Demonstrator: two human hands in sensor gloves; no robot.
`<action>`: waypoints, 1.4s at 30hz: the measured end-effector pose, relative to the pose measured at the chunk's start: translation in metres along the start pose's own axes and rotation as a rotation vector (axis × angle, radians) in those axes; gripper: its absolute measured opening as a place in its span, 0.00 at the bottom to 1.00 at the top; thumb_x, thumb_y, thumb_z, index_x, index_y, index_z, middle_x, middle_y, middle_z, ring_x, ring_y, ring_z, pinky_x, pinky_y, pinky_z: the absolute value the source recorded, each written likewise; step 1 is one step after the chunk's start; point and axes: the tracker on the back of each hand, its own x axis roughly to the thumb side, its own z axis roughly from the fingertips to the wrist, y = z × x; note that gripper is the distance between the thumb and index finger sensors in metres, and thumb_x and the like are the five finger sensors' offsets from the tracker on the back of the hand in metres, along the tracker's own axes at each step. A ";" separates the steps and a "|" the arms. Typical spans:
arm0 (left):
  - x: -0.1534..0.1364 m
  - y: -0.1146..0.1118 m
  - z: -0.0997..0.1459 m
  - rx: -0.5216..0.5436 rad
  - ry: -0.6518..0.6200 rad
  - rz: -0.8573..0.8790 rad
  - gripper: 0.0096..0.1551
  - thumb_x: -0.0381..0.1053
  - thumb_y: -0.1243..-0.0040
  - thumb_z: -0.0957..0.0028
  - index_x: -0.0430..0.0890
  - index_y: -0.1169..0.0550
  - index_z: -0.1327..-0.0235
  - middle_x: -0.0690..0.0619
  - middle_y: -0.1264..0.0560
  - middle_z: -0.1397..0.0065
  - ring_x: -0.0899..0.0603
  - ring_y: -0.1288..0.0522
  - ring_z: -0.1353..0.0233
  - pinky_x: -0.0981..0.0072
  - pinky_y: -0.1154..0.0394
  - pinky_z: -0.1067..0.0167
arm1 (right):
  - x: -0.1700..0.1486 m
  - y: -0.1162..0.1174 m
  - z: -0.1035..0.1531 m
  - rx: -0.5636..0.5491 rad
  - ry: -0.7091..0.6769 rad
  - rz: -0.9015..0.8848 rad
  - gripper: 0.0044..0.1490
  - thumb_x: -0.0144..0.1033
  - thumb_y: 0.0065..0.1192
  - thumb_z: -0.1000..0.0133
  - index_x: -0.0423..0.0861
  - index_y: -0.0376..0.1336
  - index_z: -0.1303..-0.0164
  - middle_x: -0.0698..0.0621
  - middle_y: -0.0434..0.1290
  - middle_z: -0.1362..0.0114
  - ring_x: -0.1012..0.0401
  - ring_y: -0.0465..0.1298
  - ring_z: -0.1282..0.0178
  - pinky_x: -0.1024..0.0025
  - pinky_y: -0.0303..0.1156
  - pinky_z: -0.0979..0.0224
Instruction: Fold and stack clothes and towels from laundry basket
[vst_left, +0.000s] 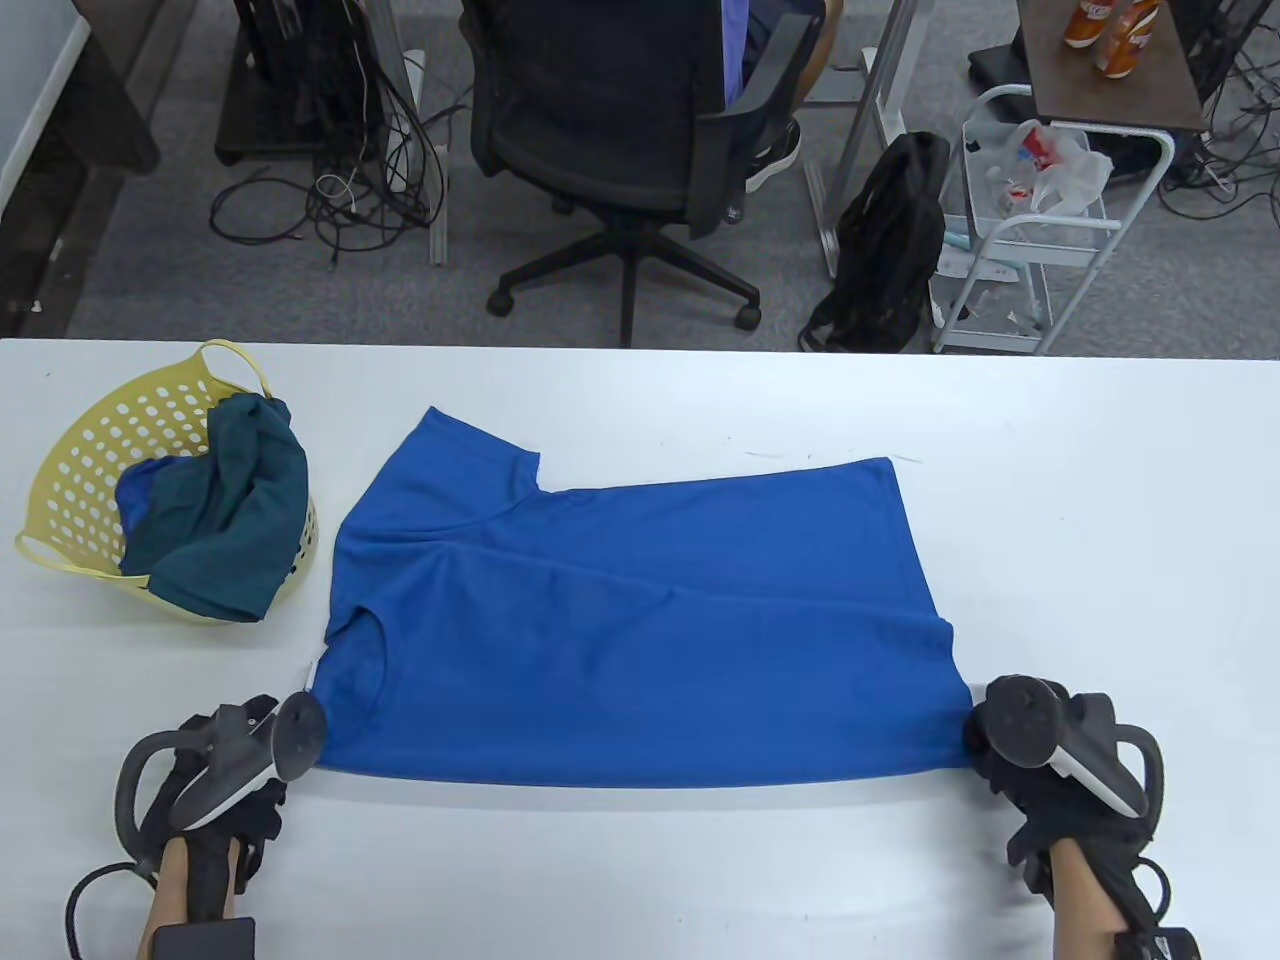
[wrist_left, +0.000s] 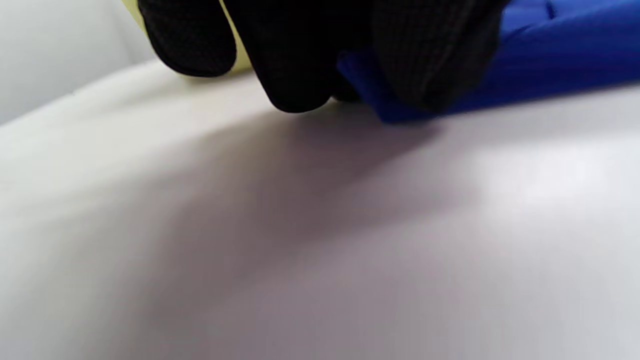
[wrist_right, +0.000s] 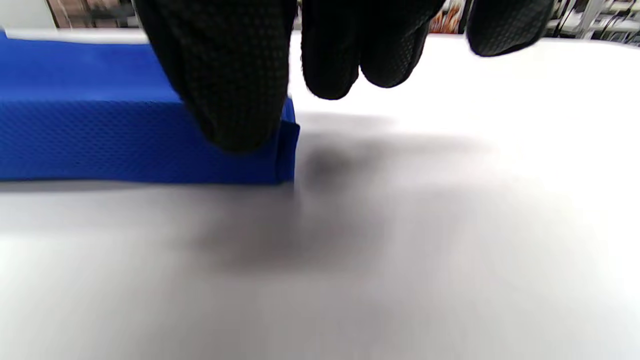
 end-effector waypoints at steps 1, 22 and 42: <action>0.000 0.001 0.001 0.032 0.003 0.007 0.24 0.55 0.28 0.55 0.66 0.23 0.45 0.60 0.25 0.25 0.47 0.21 0.26 0.43 0.26 0.28 | 0.000 0.001 0.000 0.006 -0.001 0.000 0.22 0.35 0.77 0.51 0.50 0.73 0.46 0.42 0.63 0.16 0.41 0.59 0.15 0.26 0.55 0.21; -0.007 0.009 0.003 -0.150 0.013 0.099 0.31 0.56 0.30 0.52 0.65 0.26 0.33 0.54 0.28 0.17 0.42 0.24 0.22 0.38 0.28 0.27 | 0.003 -0.012 0.006 0.059 -0.024 -0.050 0.32 0.46 0.72 0.47 0.48 0.70 0.33 0.39 0.60 0.13 0.38 0.58 0.15 0.26 0.54 0.21; 0.263 0.101 0.029 -0.007 -0.574 0.119 0.26 0.62 0.40 0.44 0.60 0.25 0.33 0.51 0.26 0.20 0.40 0.23 0.24 0.39 0.28 0.28 | -0.006 -0.006 0.009 -0.217 -0.066 -0.323 0.36 0.46 0.62 0.40 0.42 0.64 0.23 0.37 0.61 0.14 0.37 0.61 0.18 0.29 0.58 0.24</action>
